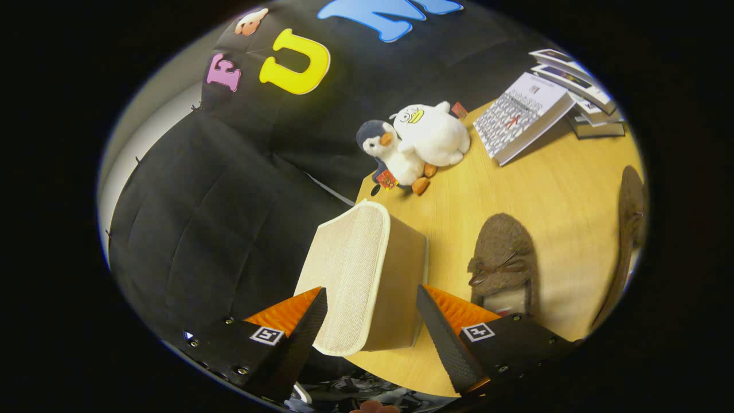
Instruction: Open the storage box then place both shoes into the box .Put the left shoe in first, then the right shoe, with the right side of both shoes facing outward in a uniform manner.
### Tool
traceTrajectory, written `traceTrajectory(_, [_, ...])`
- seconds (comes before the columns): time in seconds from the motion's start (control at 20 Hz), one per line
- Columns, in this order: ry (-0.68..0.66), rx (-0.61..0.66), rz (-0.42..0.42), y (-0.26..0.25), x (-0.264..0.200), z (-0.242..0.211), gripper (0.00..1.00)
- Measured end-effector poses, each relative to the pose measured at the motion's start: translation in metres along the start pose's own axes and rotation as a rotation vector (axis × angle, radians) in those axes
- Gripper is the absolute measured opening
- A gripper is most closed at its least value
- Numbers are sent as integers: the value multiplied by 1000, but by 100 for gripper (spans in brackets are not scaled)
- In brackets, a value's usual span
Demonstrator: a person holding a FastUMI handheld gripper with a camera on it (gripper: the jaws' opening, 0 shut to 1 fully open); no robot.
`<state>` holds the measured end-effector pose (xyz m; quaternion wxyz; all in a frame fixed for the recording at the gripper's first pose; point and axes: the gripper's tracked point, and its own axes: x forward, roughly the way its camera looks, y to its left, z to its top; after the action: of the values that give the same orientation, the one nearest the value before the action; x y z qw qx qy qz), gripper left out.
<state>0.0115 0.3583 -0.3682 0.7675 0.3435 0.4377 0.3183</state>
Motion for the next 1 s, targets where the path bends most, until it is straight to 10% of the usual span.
traceTrajectory(0.65, [79,230,147,21,46,-10,94])
traceTrajectory(0.95, [95,202,136,27,48,-5,74])
traceTrajectory(1.0, [85,215,114,21,54,-3,55])
